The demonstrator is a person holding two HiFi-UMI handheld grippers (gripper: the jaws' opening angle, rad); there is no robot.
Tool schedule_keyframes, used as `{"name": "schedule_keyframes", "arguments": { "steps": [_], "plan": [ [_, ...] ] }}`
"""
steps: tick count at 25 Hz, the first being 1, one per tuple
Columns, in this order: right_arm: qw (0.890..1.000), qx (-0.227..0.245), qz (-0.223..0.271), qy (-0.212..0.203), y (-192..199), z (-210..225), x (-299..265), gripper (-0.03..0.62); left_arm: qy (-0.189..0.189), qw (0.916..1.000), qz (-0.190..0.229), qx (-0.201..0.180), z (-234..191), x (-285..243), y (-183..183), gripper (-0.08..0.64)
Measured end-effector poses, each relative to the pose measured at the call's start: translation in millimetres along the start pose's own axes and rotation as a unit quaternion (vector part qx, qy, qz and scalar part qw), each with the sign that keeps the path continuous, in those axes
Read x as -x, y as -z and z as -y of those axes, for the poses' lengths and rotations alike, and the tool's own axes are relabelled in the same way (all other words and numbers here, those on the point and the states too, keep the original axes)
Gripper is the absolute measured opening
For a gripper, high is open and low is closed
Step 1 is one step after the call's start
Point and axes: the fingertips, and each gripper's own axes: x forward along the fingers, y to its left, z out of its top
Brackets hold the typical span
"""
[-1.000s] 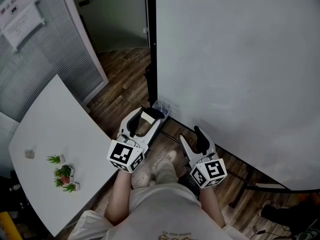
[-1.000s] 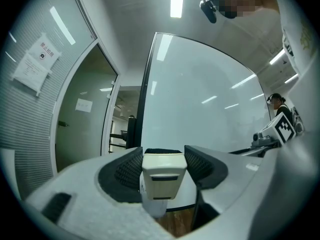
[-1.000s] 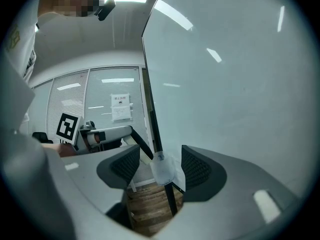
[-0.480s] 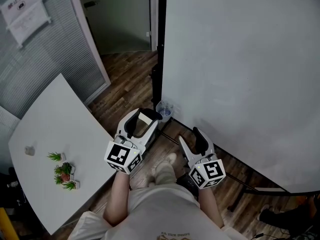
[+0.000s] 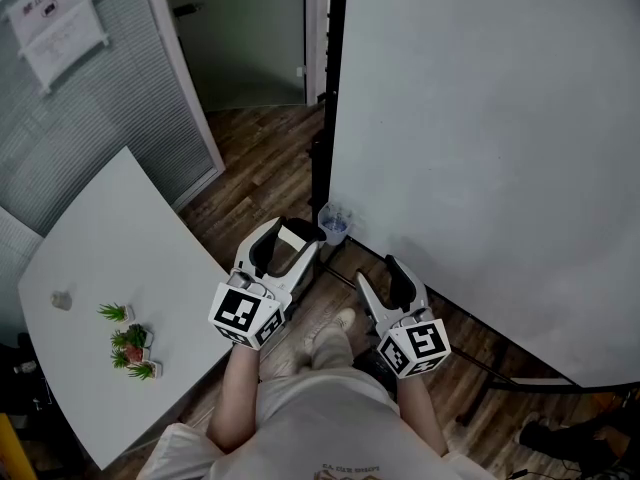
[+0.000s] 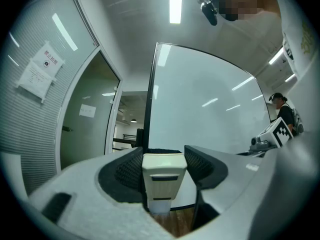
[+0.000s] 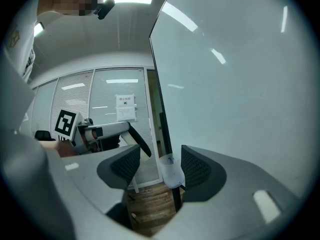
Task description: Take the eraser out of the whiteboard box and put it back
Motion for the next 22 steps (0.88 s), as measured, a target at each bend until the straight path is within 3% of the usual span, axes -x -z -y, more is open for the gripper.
{"name": "schedule_keyframes", "arguments": {
  "steps": [22],
  "plan": [
    [1.0, -0.006, -0.005, 0.002, 1.9, 17.0, -5.1, 0.253, 0.008, 0.9999, -0.009, -0.005, 2.4, -24.7, 7.8, 0.258]
  ]
}}
